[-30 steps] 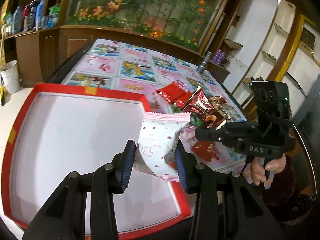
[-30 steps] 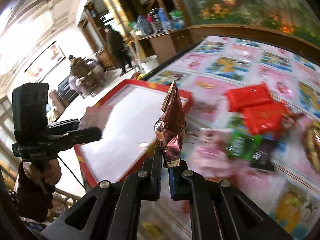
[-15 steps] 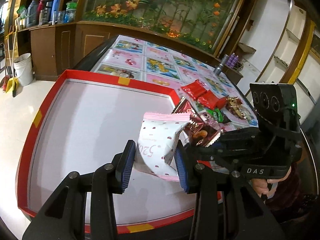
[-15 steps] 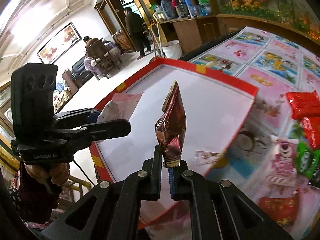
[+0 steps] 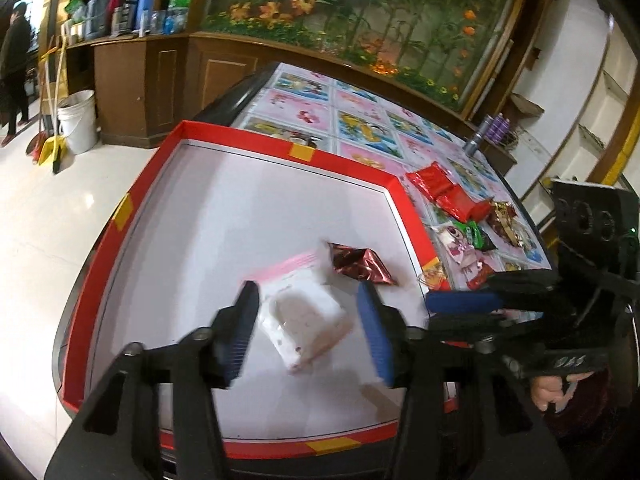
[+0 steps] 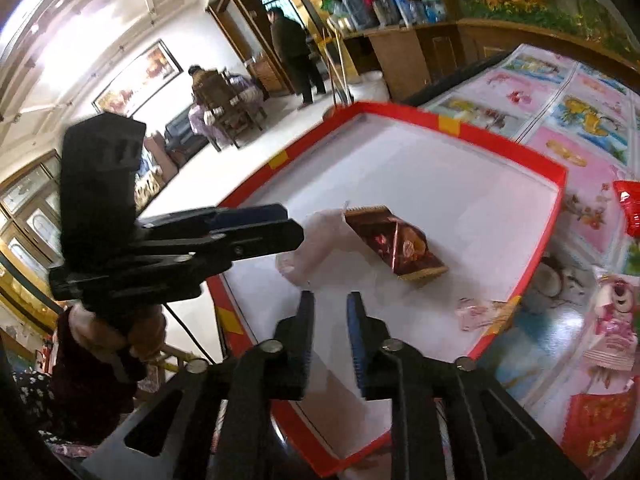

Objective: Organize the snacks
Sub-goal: 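Carry both packs over the red-rimmed tray and open both grippers to drop them, then grasp red gold-print pack with left gripper while right gripper grasps red-and-white candy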

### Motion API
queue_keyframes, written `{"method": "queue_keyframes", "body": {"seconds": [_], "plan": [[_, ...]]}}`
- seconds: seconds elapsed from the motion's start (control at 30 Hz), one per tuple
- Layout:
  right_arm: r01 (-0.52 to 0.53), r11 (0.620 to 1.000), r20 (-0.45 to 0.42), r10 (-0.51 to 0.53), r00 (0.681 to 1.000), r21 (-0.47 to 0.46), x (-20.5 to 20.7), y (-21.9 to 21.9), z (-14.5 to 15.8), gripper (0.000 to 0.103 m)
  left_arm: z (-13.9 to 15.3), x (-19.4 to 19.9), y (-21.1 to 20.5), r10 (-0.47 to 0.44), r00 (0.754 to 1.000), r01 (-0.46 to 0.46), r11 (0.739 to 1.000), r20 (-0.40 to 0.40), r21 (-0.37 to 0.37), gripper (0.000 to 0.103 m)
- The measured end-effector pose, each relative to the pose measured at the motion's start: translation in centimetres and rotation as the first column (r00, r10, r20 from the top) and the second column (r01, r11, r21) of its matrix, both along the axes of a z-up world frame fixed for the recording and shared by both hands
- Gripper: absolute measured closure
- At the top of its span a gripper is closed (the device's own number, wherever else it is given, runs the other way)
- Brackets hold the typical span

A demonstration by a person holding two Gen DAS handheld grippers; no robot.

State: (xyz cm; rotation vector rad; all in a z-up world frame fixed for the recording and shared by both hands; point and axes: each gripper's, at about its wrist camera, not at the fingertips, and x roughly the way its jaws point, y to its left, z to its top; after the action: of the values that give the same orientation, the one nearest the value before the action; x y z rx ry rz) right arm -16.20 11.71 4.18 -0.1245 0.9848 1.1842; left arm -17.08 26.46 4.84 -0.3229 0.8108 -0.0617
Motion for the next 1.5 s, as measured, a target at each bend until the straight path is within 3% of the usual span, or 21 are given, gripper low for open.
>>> {"method": "queue_keyframes", "body": {"seconds": [0.2,0.3,0.37,0.43,0.57,0.7,0.97,1.13,1.23,1.37,1.5], "plan": [[0.18,0.983,0.047,-0.181,0.982,0.028,3.1,-7.6,1.8,0.062,1.0,0.0,-1.8,-0.047,0.998,0.046,0.998,0.032,0.03,0.042],[0.335,0.941,0.071,-0.337,0.939,0.037,5.6,-13.4,2.7,0.057,1.4,0.4,-3.6,-0.092,0.995,0.091,0.995,0.029,0.045,0.039],[0.436,0.898,0.082,-0.439,0.895,0.051,7.1,-17.2,3.2,0.05,1.6,0.7,-5.1,-0.135,0.991,0.134,0.989,0.025,0.058,0.039],[0.552,0.832,0.097,-0.555,0.826,0.057,8.5,-21.8,3.6,0.041,2.0,0.9,-6.9,-0.184,0.983,0.181,0.98,0.027,0.078,0.038],[0.686,0.728,0.078,-0.685,0.724,0.023,11.0,-28.1,2.9,0.039,2.5,1.3,-10.1,-0.263,0.964,0.258,0.96,0.034,0.104,0.034],[0.783,0.622,-0.022,-0.783,0.622,-0.007,13.2,-33.0,1.4,0.039,2.6,1.8,-13.3,-0.329,0.944,0.325,0.939,0.023,0.112,0.034],[0.855,0.51,-0.181,-0.853,0.489,-0.092,16.3,-35.2,-1.9,0.042,2.3,2.4,-18.5,-0.43,0.903,0.427,0.893,-0.011,0.144,0.034],[0.874,0.476,-0.169,-0.873,0.457,-0.096,17.8,-34.5,-2.8,0.059,2.3,2.8,-19.5,-0.44,0.898,0.439,0.888,-0.029,0.138,0.034],[0.862,0.49,-0.087,-0.872,0.483,-0.126,18.5,-33.0,-2.9,0.075,2.4,3.0,-20.4,-0.451,0.892,0.45,0.881,-0.032,0.146,0.034],[0.837,0.519,0.102,-0.836,0.539,-0.172,18.0,-30.7,-2.5,0.077,2.1,3.7,-22.0,-0.474,0.88,0.474,0.864,-0.043,0.168,0.034],[0.819,0.541,0.228,-0.787,0.573,-0.192,17.5,-29.5,-2.7,0.076,1.5,5.0,-24.0,-0.499,0.864,0.503,0.843,-0.07,0.191,0.034]]}}
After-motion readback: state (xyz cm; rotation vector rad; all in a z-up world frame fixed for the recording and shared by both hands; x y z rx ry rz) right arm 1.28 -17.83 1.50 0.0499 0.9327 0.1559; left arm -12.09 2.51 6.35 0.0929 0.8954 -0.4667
